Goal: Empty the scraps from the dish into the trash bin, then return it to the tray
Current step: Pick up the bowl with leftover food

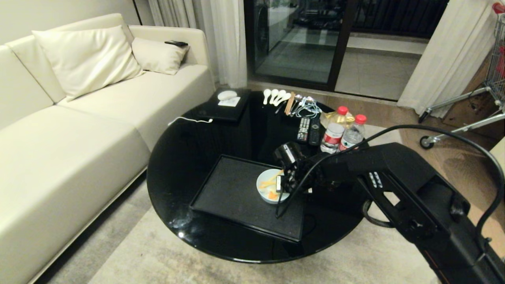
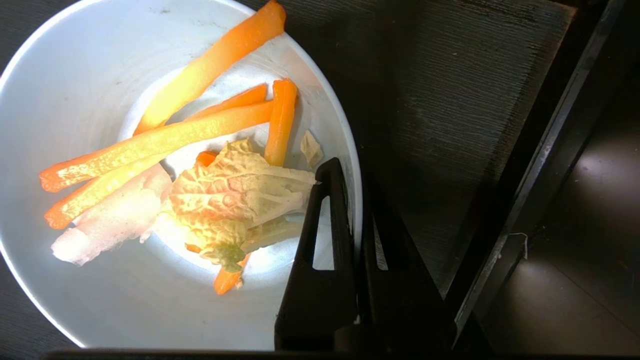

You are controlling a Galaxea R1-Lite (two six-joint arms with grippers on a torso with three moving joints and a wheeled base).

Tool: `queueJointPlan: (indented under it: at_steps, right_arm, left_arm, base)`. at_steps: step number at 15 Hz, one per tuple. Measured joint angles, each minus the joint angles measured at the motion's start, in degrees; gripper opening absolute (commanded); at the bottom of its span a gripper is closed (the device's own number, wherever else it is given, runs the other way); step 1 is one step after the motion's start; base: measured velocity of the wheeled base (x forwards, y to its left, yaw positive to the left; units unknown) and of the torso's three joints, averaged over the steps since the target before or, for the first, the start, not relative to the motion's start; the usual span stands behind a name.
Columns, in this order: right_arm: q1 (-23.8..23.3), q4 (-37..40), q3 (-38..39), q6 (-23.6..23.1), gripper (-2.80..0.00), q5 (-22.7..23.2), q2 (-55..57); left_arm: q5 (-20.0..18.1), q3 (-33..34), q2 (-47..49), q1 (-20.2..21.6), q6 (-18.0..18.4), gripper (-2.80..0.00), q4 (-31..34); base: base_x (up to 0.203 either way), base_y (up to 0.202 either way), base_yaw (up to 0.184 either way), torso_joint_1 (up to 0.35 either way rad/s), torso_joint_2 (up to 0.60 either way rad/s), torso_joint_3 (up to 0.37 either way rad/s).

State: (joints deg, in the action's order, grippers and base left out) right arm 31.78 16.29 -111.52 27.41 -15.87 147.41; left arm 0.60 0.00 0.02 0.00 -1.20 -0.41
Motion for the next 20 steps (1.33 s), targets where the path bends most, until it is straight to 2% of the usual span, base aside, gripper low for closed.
queueJointPlan:
  at_steps: [3, 20]
  right_arm:
    - [-0.17, 0.51, 0.22, 0.53, -2.8, 0.01, -0.6]
    - [-4.76, 12.76, 2.38, 16.9, -2.8, -0.09, -10.1]
  left_arm:
    - [0.01, 0.0, 0.0, 0.0, 0.01, -2.8, 0.0]
    - [0.0, 0.0, 0.0, 0.0, 0.02, -2.8, 0.0]
  base:
    - [0.0, 0.0, 0.0, 0.0, 0.0, 0.0]
    - [0.0, 0.0, 0.0, 0.0, 0.0, 0.0]
